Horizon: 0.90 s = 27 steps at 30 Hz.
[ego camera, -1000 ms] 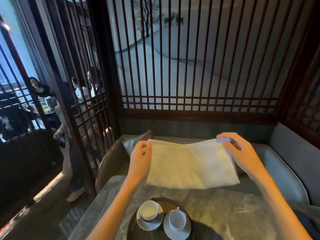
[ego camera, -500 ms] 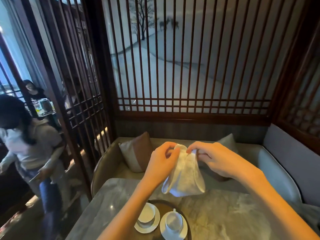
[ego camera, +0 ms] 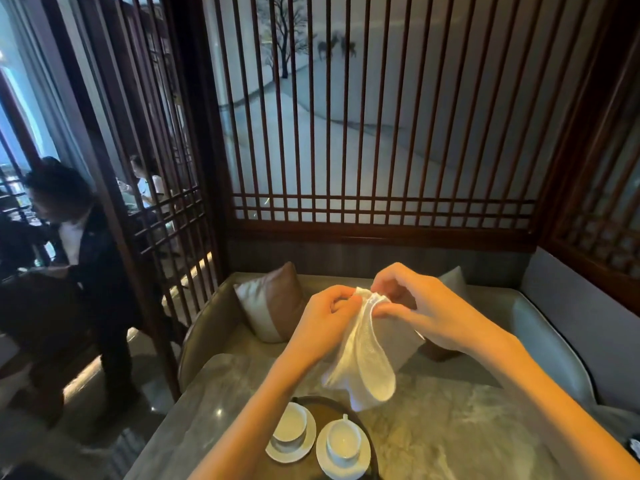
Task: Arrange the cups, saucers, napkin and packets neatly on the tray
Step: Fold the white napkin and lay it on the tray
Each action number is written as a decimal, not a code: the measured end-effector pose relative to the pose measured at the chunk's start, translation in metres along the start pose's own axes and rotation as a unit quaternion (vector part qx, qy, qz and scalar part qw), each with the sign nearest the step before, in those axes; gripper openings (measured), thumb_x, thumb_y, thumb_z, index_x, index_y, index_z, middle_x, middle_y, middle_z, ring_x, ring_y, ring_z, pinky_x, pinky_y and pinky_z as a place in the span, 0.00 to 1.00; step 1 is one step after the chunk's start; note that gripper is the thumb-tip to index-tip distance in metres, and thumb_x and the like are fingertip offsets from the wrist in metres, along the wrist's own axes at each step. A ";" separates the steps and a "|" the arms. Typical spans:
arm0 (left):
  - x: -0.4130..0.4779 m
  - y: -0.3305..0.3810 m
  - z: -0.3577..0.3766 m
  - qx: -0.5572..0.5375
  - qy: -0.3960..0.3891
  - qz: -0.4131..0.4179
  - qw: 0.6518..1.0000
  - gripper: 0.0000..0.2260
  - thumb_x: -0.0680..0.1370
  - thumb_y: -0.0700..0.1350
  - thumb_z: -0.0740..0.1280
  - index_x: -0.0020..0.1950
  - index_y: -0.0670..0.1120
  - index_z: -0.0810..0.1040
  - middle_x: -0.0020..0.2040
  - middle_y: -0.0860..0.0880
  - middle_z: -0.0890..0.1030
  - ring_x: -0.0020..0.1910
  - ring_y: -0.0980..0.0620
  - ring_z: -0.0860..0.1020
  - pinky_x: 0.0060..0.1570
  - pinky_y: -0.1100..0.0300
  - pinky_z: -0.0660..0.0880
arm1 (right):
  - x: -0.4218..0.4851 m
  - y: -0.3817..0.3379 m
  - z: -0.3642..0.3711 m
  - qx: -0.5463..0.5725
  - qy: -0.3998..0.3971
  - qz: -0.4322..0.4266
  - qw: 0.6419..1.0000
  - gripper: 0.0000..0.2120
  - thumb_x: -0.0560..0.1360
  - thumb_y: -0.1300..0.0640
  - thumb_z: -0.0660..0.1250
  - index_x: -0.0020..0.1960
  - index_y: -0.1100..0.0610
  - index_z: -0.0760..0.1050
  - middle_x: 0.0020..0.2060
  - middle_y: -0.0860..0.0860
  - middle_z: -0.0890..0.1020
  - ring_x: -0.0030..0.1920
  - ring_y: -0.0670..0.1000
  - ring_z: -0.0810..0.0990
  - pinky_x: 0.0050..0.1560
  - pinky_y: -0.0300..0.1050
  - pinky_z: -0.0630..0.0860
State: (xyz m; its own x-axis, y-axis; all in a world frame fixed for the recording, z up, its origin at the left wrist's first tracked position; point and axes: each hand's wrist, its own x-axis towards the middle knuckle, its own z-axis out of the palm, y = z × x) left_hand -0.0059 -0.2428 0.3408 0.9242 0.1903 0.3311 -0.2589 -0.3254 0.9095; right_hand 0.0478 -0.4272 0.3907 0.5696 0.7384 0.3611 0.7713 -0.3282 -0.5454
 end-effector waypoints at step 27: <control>-0.016 0.005 0.002 -0.066 -0.025 -0.028 0.997 0.07 0.78 0.56 0.66 0.45 0.57 0.82 0.43 0.56 0.84 0.44 0.56 0.83 0.41 0.67 0.81 | -0.006 -0.017 0.014 -0.082 0.068 0.026 0.994 0.09 0.73 0.46 0.73 0.49 0.44 0.74 0.47 0.39 0.79 0.46 0.41 0.78 0.43 0.29 0.73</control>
State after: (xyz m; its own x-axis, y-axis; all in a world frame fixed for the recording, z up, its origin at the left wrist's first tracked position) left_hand -0.0216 -0.2490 0.3401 0.9504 0.1562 0.2689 -0.2384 -0.1893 0.9526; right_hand 0.0270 -0.4173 0.3872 0.6338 0.6352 0.4414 0.7700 -0.4637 -0.4383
